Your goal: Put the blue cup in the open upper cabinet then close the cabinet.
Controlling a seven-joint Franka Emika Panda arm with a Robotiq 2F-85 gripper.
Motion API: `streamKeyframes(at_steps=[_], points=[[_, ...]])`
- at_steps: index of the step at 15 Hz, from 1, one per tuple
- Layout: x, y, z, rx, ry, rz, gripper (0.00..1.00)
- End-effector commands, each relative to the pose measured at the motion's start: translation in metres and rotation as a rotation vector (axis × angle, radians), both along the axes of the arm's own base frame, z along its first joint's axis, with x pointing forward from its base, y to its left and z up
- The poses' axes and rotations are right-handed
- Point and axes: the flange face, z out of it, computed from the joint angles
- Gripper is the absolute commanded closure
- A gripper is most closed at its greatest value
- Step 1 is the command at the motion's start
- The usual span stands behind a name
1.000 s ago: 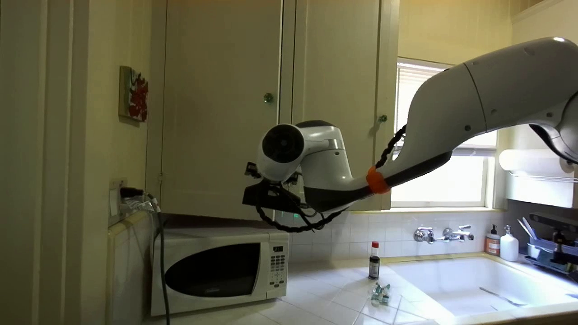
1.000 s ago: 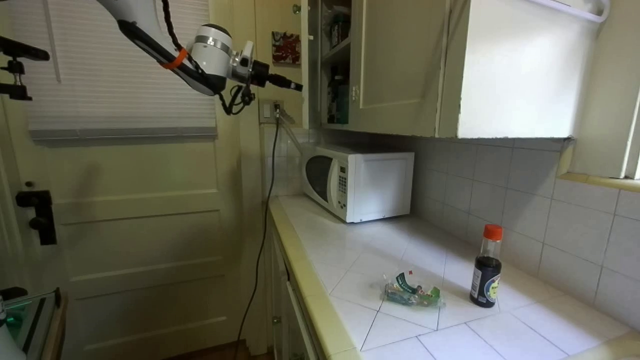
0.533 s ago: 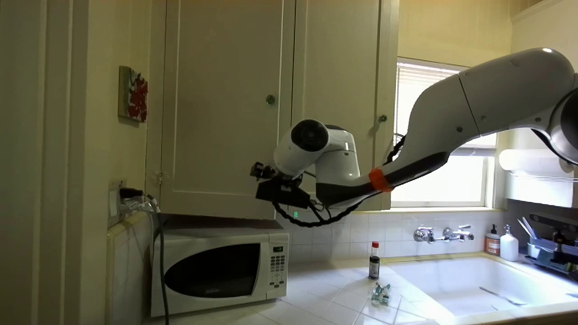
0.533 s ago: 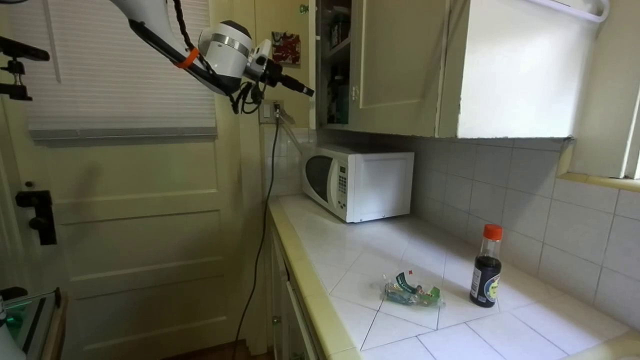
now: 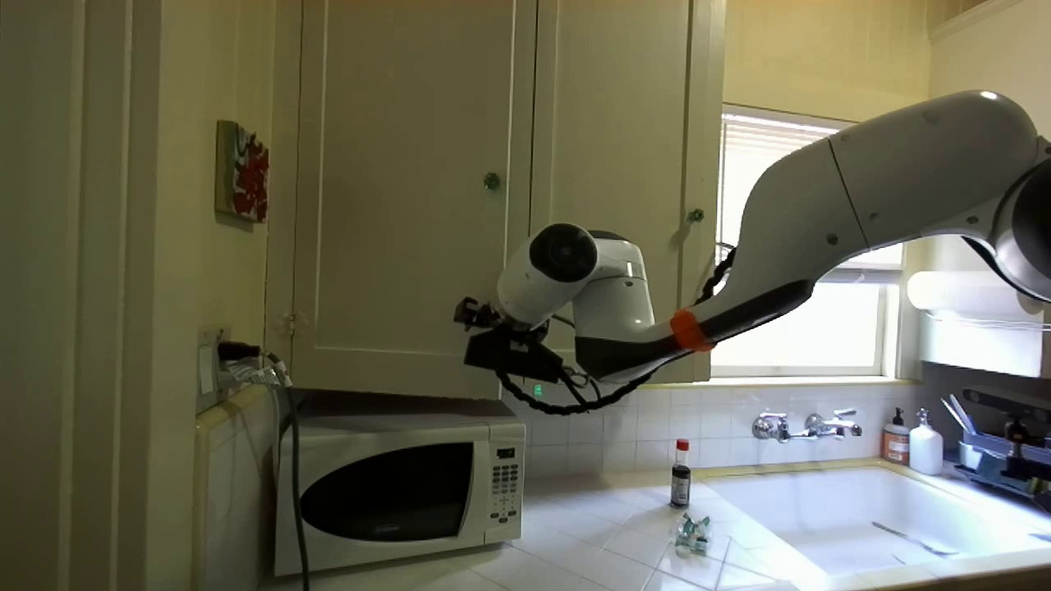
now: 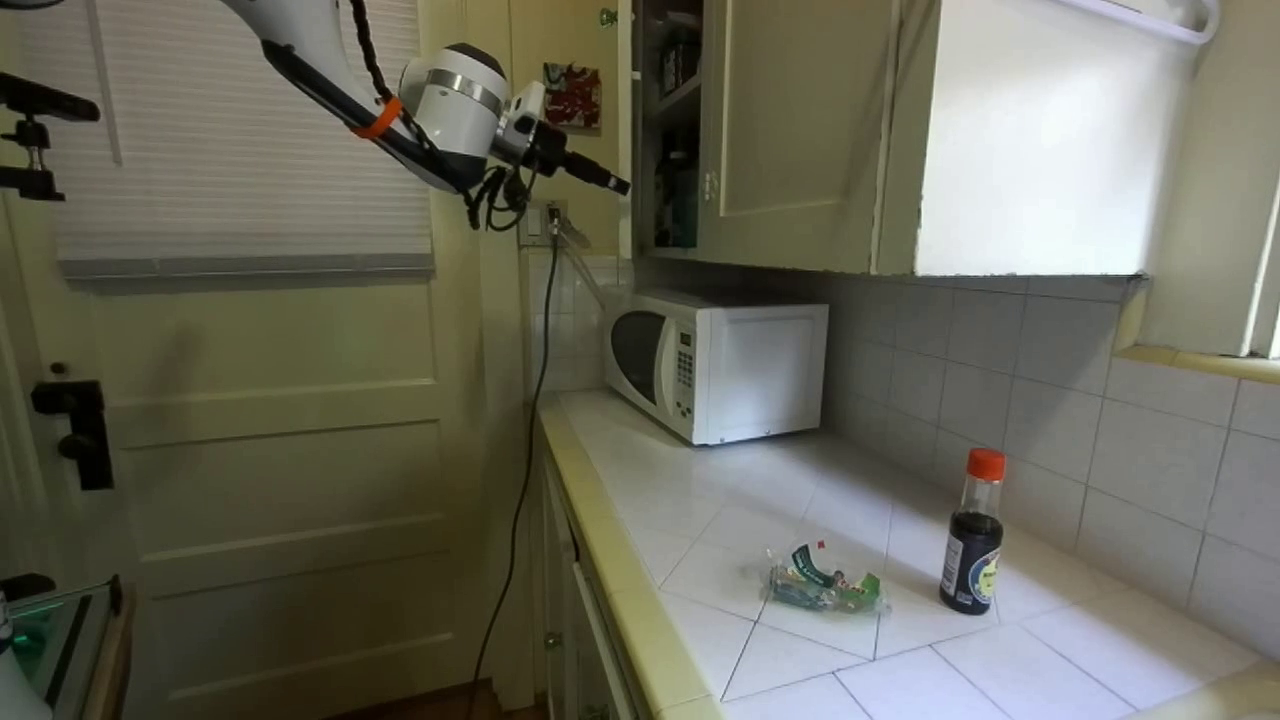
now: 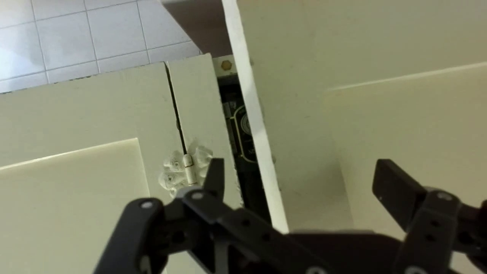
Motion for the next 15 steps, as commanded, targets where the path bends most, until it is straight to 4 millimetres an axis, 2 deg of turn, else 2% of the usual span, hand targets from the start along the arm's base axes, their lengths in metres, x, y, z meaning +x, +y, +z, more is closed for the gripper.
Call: streamKeyframes(at_steps=[1, 4, 11, 15], points=[[0.021, -0.011, 0.009, 0.013, -0.029, -0.042, 0.00], [0.039, -0.018, 0.018, 0.012, -0.035, -0.055, 0.00], [0.089, -0.034, 0.057, 0.028, -0.008, -0.094, 0.00], [0.103, -0.037, 0.069, 0.036, 0.024, -0.116, 0.00]])
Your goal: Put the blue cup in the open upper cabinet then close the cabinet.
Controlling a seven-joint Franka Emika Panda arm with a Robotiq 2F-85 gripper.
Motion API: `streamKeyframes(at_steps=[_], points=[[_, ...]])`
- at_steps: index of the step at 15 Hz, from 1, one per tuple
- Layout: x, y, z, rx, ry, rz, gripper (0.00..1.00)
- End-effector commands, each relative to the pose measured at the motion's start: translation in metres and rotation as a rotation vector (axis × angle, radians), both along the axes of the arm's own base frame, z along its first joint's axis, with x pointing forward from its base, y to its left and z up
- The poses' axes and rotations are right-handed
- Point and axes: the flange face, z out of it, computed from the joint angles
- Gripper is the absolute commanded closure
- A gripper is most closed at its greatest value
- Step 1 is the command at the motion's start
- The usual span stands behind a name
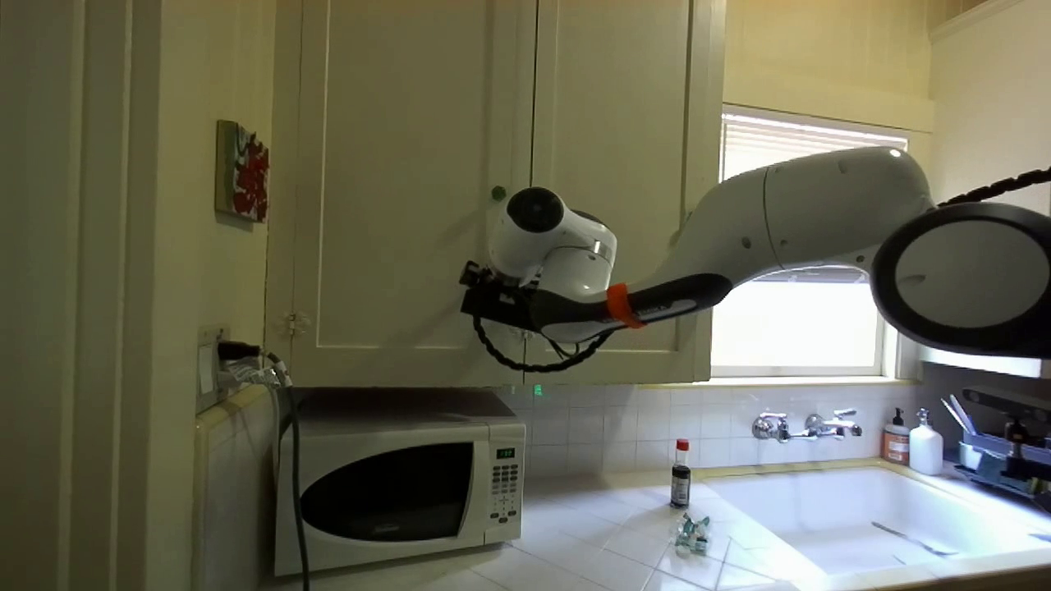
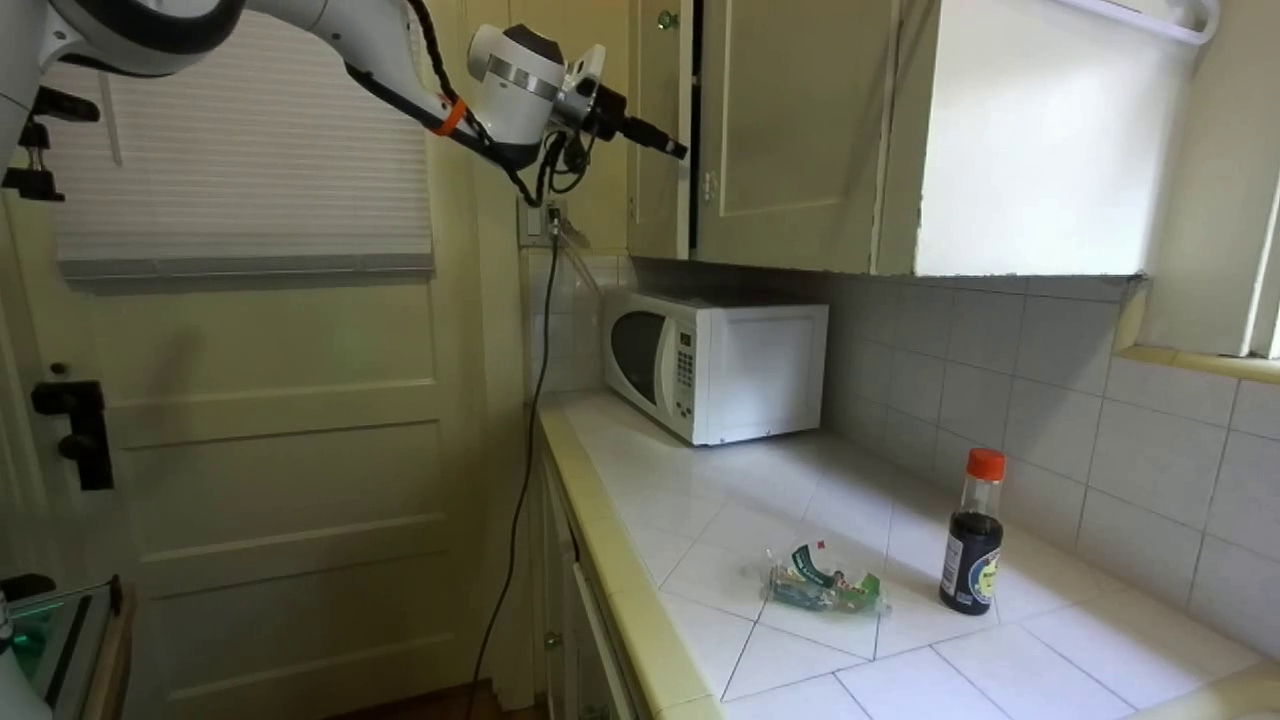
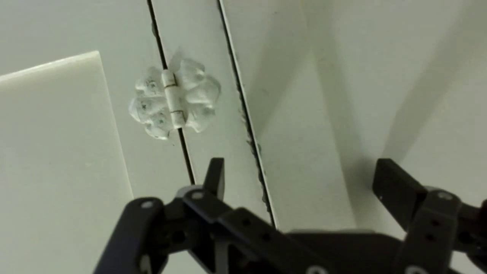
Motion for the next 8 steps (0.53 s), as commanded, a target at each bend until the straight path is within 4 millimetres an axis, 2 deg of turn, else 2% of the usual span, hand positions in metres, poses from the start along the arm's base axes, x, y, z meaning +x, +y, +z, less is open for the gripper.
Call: streamKeyframes(at_steps=[1, 4, 8], points=[[0.016, 0.001, 0.005, 0.015, 0.035, -0.022, 0.00], [0.014, 0.004, 0.002, 0.039, 0.040, -0.024, 0.00], [0.021, -0.014, 0.011, 0.057, 0.018, -0.111, 0.00]])
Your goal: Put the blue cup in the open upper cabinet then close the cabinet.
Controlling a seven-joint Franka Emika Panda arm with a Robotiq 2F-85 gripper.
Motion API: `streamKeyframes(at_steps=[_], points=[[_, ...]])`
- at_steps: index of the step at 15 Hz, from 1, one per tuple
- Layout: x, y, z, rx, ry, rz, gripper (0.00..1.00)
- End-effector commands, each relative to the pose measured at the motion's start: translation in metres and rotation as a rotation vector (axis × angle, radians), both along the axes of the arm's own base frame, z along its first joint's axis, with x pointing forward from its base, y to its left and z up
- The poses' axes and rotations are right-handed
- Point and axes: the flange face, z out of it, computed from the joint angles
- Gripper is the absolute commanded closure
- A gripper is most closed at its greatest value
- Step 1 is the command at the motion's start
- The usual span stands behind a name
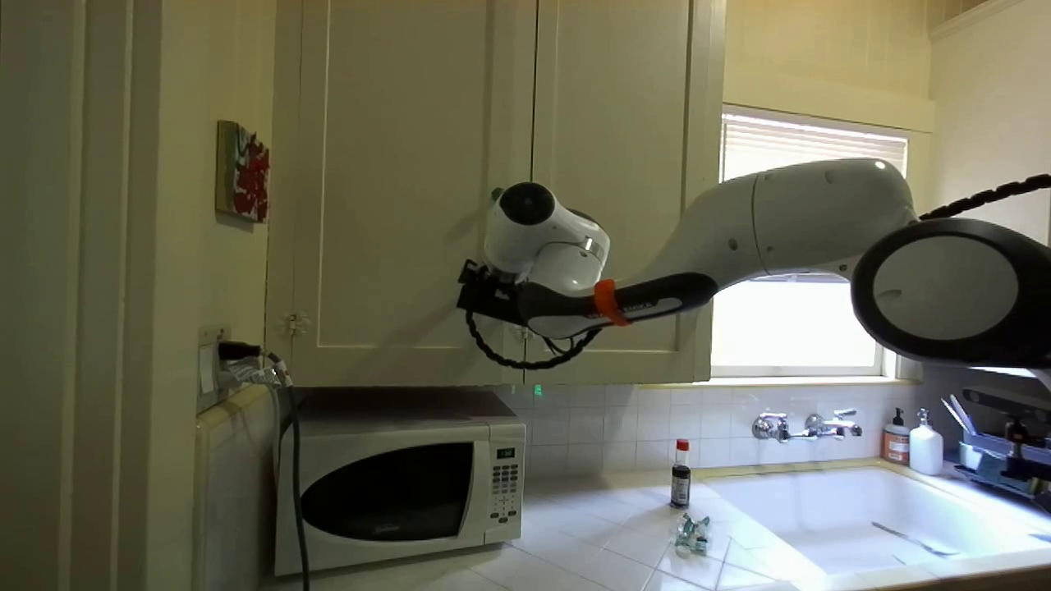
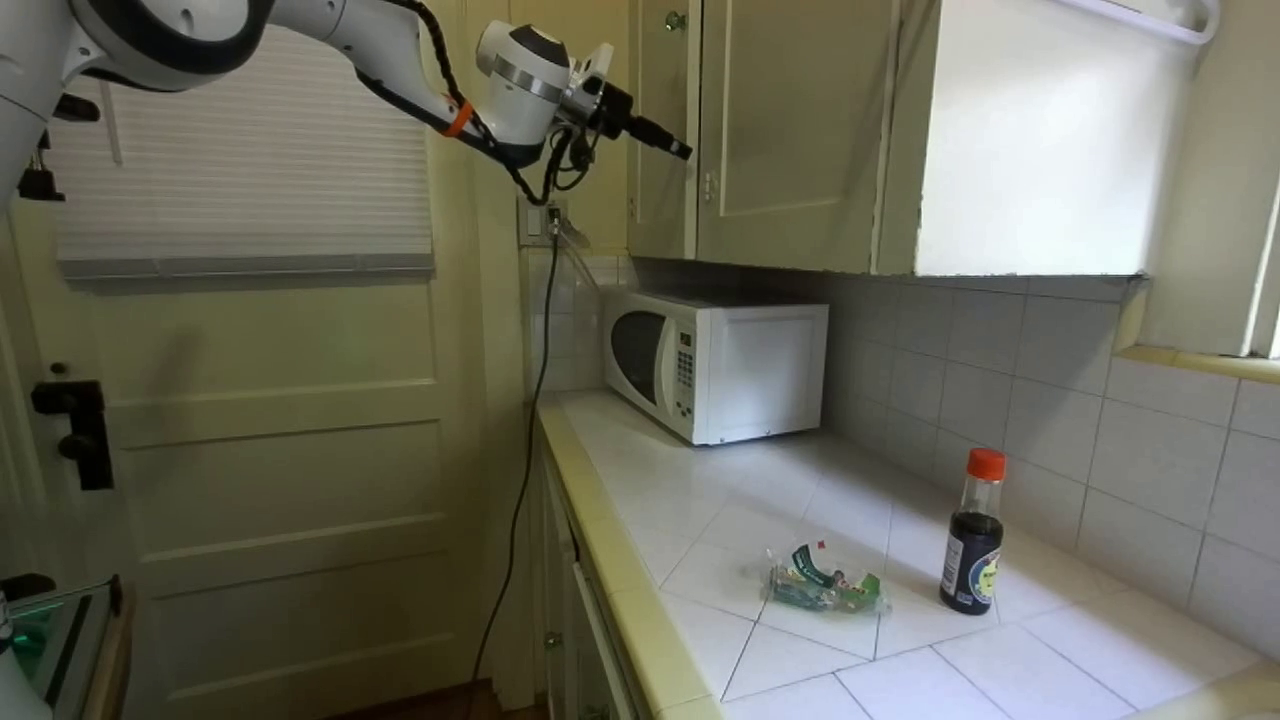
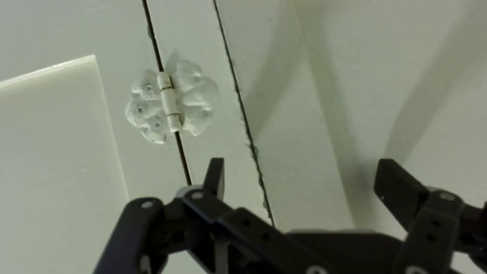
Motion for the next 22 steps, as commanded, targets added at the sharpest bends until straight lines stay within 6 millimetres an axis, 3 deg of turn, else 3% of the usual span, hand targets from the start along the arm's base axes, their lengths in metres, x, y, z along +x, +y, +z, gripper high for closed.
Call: streamKeyframes(at_steps=[1, 3, 8, 11, 16, 22], points=[[0.011, -0.018, 0.012, 0.027, -0.015, -0.111, 0.00], [0.018, -0.025, 0.018, 0.019, -0.021, -0.166, 0.00], [0.021, -0.008, 0.014, 0.023, 0.031, -0.178, 0.00], [-0.012, 0.010, -0.002, 0.034, 0.060, -0.085, 0.00], [-0.045, 0.033, -0.025, 0.036, 0.159, 0.171, 0.00], [-0.101, 0.045, -0.084, 0.014, 0.454, 0.274, 0.00]])
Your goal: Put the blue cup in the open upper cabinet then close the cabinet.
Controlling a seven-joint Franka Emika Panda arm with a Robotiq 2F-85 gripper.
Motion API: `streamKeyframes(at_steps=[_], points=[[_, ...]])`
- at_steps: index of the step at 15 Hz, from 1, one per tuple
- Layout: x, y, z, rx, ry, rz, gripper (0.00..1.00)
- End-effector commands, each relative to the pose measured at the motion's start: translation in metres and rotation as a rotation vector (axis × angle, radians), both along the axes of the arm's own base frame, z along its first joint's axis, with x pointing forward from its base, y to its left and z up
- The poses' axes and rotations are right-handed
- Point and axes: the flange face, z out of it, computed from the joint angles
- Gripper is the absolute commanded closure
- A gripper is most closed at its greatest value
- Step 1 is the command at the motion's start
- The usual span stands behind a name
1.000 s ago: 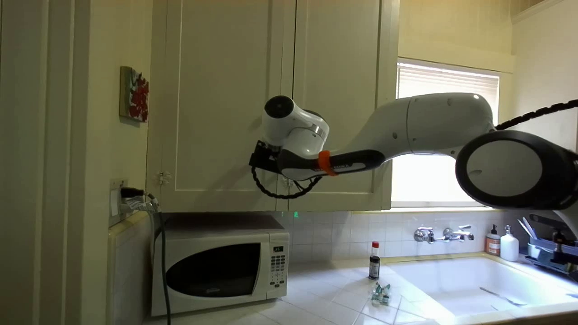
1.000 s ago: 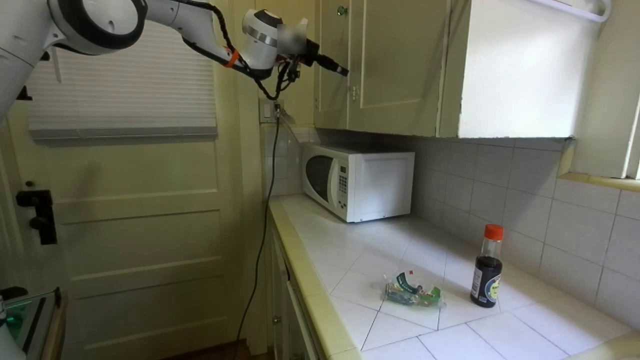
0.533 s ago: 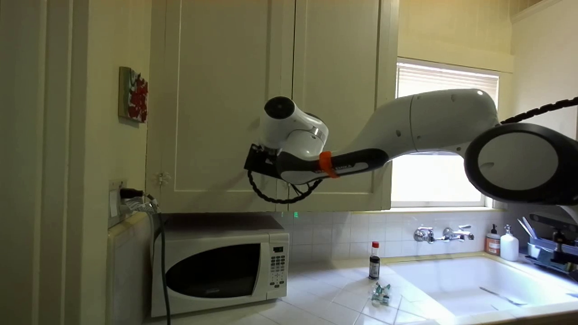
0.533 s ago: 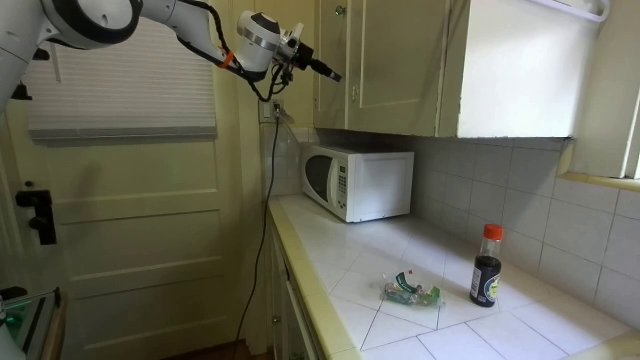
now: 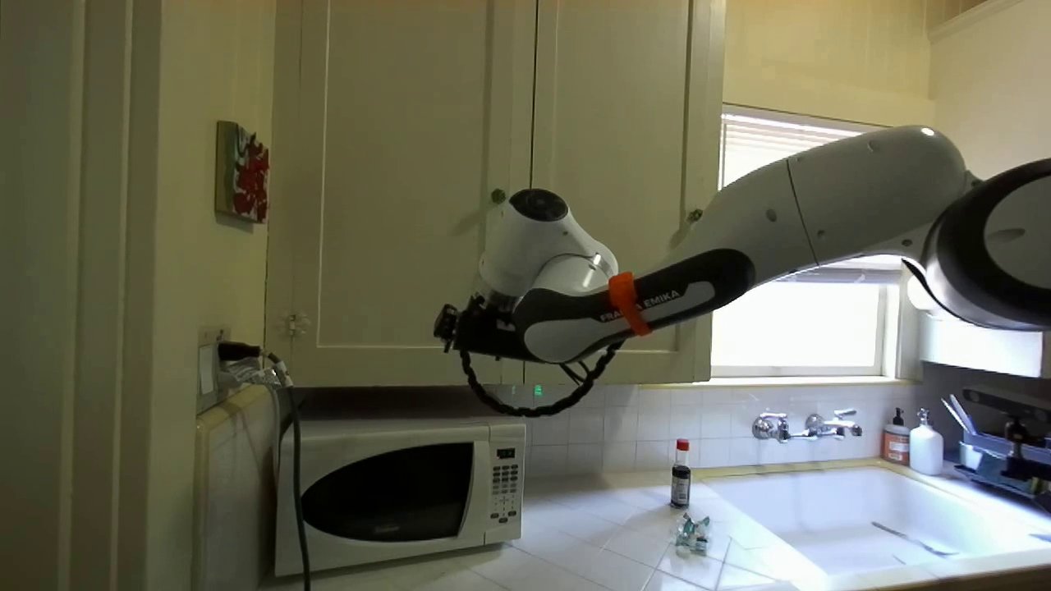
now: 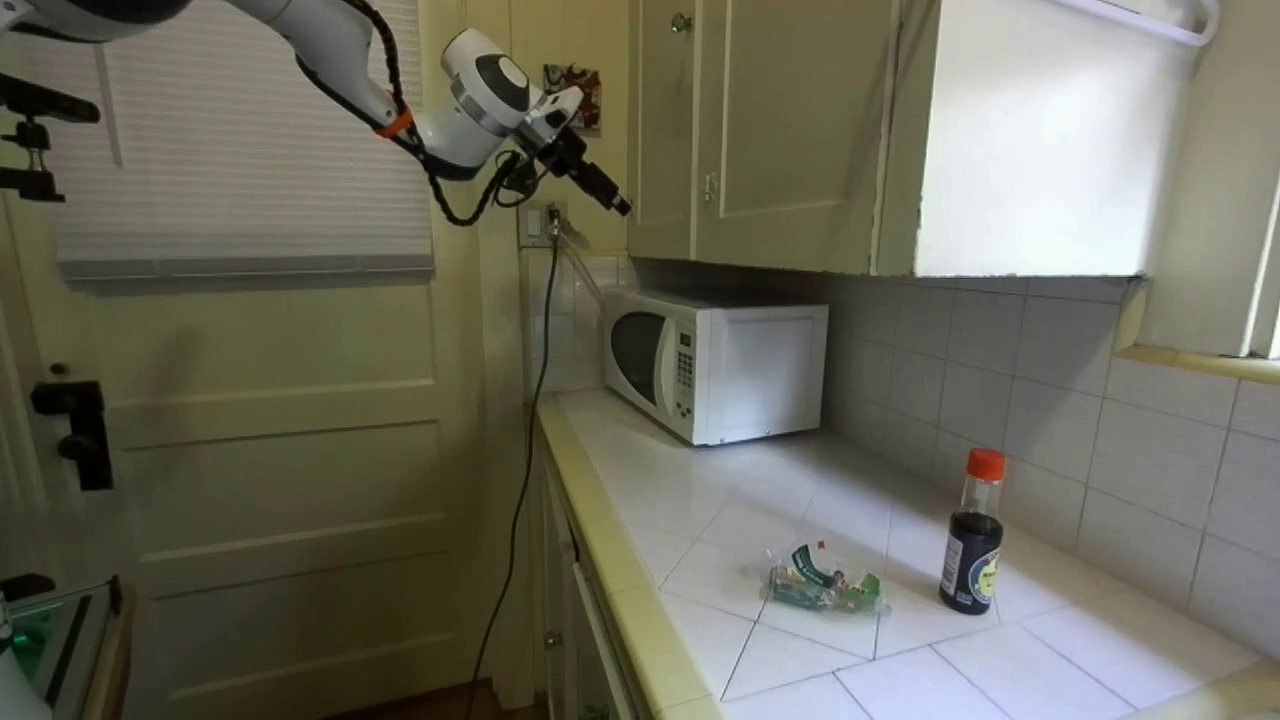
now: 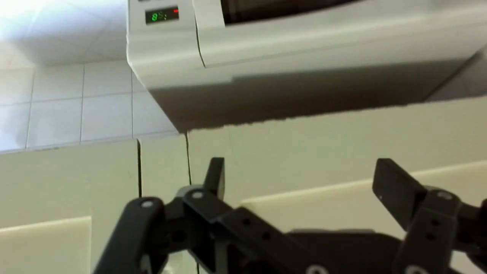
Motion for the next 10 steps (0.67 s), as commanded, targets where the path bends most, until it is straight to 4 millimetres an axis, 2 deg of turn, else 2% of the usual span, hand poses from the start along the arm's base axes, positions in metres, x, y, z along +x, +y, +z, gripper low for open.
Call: streamKeyframes(at_steps=[1, 6, 9, 10], points=[[-0.054, -0.003, -0.038, -0.023, 0.193, 0.031, 0.00], [-0.136, -0.004, -0.089, -0.092, 0.434, -0.038, 0.00], [-0.186, -0.014, -0.109, -0.161, 0.464, -0.064, 0.00], [-0.145, 0.000, -0.101, -0.142, 0.454, -0.035, 0.00]])
